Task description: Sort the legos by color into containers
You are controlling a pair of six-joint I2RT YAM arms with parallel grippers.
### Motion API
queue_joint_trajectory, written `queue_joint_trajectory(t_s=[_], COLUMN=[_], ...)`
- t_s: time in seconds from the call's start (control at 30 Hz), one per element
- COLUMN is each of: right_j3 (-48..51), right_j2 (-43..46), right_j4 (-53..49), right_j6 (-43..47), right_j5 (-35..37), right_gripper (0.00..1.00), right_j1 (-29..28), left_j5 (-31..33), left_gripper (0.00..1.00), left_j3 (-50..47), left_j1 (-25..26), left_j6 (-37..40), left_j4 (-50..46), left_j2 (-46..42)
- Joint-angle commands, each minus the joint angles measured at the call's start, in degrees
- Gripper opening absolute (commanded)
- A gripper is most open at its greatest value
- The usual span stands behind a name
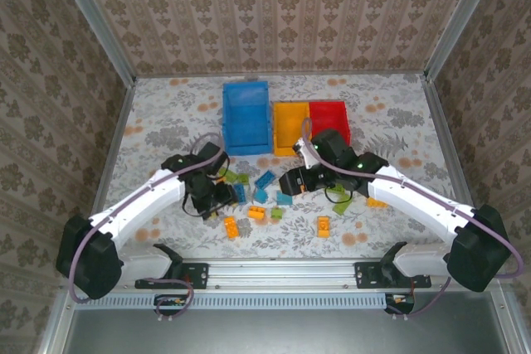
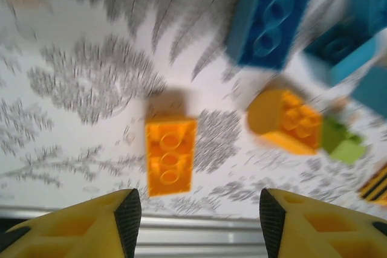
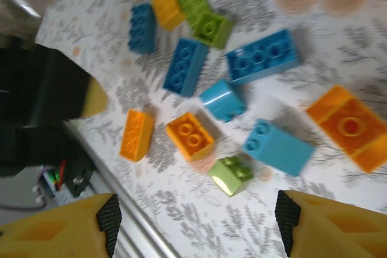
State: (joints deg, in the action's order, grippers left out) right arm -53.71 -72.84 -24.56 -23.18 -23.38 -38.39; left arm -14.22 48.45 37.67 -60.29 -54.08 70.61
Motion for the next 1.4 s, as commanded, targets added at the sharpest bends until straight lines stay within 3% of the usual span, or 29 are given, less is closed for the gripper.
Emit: queue_joint_trajectory(t_s=[0.0,0.17,0.67,0.93,1.1,1.23,1.37], right_j3=[1.37,2.33,4.72,4.23,3.42,0.85,0.12], right_j2=[1.34,2.0,4.05,3.62,3.66,5.1,7.07], right_j4=[5.44,5.3,5.49,5.47,5.96,6.34,12.87], right_j6=[1.38,1.98,0.54,0.33,0.38,0.47,-2.38], right_j5=[-7.05,-8.64,-7.74,-7.47,-8.18,-5.69,0.74], right_gripper=[0.77,0.81,0.81,0.81,0.8,0.8,0.8], right_j1=[-1.49,-1.86,-1.94,-1.95,-1.95,-1.63,-0.09], left_j5=[-3.23,-0.82,5.7,6.52,9.44,17.06,19.42], left_gripper=[0.59,0.61,0.61,0.45,0.28,0.21,0.2], left_j3=[-2.65,-4.51,-4.24,-5.37,-3.42,5.59,17.48], left_j1=[4.6,9.12,10.18,10.41,10.74,11.65,9.36], left_j6=[-5.26,-9.8,-4.18,-2.37,-1.68,2.05,8.61], left_j4=[-0.79,7.12,4.23,9.52,7.09,-1.21,-4.21], left_j2=[1.46,6.18,11.38,14.35,13.54,10.19,12.98])
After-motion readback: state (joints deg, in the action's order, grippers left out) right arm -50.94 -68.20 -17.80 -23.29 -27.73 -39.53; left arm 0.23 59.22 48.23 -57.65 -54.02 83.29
